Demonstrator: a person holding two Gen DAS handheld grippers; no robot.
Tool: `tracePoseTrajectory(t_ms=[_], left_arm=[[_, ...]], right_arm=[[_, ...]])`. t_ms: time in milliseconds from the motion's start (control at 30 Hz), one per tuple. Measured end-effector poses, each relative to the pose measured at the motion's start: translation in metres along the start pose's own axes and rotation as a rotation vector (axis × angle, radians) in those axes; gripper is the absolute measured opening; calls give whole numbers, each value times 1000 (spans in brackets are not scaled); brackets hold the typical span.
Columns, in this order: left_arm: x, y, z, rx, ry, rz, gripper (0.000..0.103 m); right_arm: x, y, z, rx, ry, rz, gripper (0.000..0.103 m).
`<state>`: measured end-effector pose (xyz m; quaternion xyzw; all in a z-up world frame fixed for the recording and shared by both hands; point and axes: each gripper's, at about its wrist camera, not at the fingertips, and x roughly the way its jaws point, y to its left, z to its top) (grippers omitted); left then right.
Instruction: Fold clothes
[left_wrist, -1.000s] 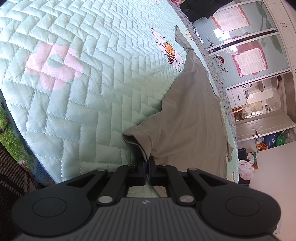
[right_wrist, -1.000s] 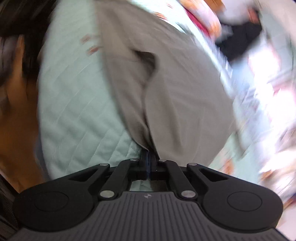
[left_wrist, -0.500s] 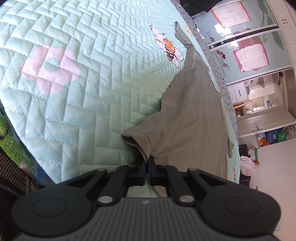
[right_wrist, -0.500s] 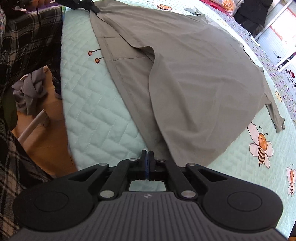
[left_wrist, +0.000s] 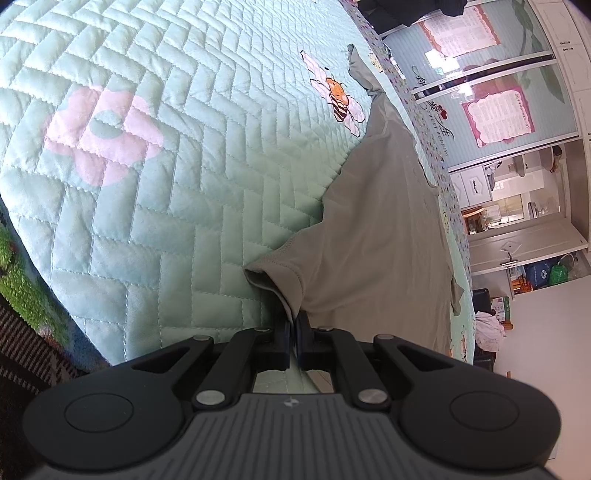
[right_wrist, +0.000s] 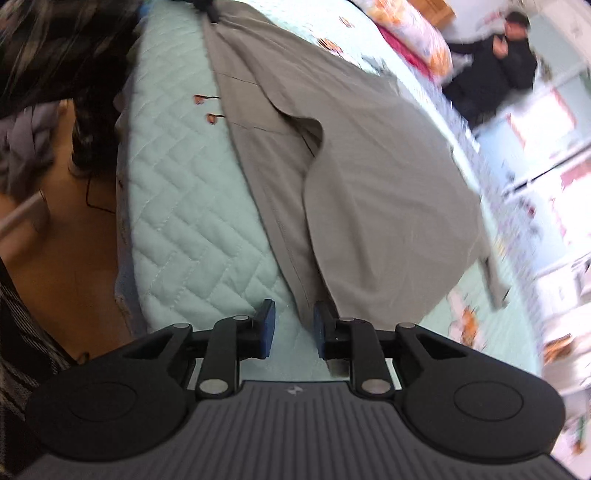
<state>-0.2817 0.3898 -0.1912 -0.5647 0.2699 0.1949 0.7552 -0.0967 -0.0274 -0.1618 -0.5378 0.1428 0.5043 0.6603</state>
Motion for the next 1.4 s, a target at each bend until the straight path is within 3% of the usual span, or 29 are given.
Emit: tracePoseTrajectory(t_ms=[467,700,800,967,1133,1233,1333,1400], left_arm=[[-1,1,-1,-3,-1,-3,3],[-2,4,1,-13,5,-10,3],[-2,5,0,-14,4,-13,3],[-3,5,-1,-20,1,-17,3],[-3,5,-1,-25,5,-19,3],[-3,5,-1,-23,7,-20,3],[-5,4,0,-18,14,-16,3],[-6,3,0,-4,16,-13,4]], right_arm=[[19,9,-4,-17,-126,-76,19],[16,1,-1,45,-103,-58,17],[14,1,-5,0,-68,-64,18],[27,21,0,-115,-49,-162,17],[36,27,4,-91,-48,-180,2],[32,17,5,-11,-44,-135,1],[22,-8,8,116,-24,-10,0],[15,-17,7,129,-7,57,0]])
